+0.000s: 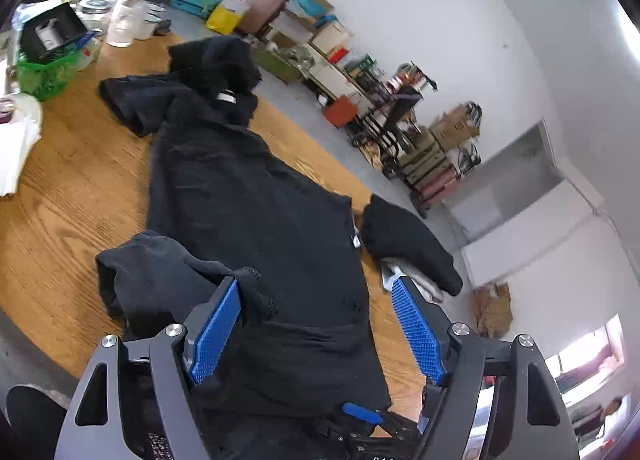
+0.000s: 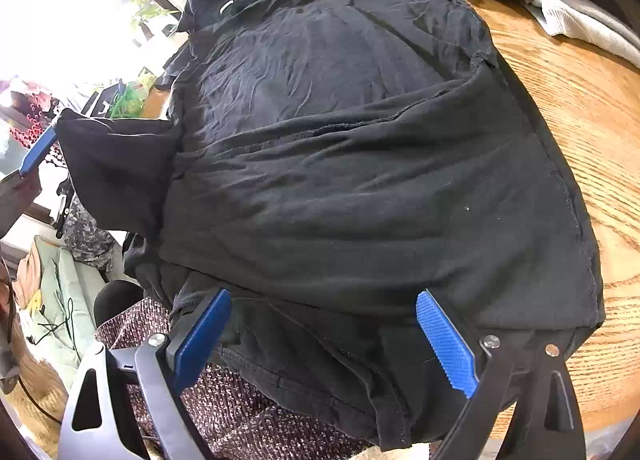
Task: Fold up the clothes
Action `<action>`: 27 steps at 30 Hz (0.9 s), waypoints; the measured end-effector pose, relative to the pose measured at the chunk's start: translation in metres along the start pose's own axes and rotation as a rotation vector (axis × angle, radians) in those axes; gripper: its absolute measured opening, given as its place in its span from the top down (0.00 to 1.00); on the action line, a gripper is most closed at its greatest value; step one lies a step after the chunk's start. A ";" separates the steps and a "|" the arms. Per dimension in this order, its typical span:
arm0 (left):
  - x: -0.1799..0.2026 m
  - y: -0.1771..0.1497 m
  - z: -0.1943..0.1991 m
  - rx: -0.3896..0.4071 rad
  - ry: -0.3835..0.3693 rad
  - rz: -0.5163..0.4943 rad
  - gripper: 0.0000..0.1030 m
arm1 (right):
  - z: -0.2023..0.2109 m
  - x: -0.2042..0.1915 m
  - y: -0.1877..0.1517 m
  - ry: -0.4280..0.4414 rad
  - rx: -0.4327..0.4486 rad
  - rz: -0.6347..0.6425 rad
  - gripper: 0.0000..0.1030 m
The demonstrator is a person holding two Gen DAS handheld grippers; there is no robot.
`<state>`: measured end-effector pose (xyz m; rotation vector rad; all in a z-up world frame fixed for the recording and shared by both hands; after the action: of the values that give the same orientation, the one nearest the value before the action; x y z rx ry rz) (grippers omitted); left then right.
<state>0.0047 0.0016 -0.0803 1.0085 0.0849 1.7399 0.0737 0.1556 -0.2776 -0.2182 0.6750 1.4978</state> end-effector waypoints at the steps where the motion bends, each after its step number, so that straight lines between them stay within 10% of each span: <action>1: -0.006 0.002 0.004 0.012 0.008 0.018 0.25 | 0.000 0.000 0.000 -0.002 -0.001 0.002 0.07; 10: -0.099 0.007 0.025 0.078 0.118 0.294 0.25 | -0.003 -0.002 0.002 -0.010 -0.007 0.012 0.04; 20: -0.078 -0.002 0.014 0.053 0.233 0.112 0.25 | -0.005 -0.003 0.001 -0.026 -0.014 0.021 0.04; 27: -0.060 0.003 0.026 0.034 0.066 0.146 0.25 | -0.005 -0.004 0.001 -0.028 -0.015 0.020 0.04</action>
<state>0.0237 -0.0588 -0.0976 1.0025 0.0854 1.9109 0.0717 0.1499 -0.2797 -0.2019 0.6460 1.5227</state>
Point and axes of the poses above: each gripper's, at about its wrist camera, not at the fingertips, and z roughly against the way its jaws point, x to its right, y to its top, the point moved 8 cm from there along -z, roughly the way its jaws point, and after that the axes turned 10 degrees about y, right-handed, at the moved point
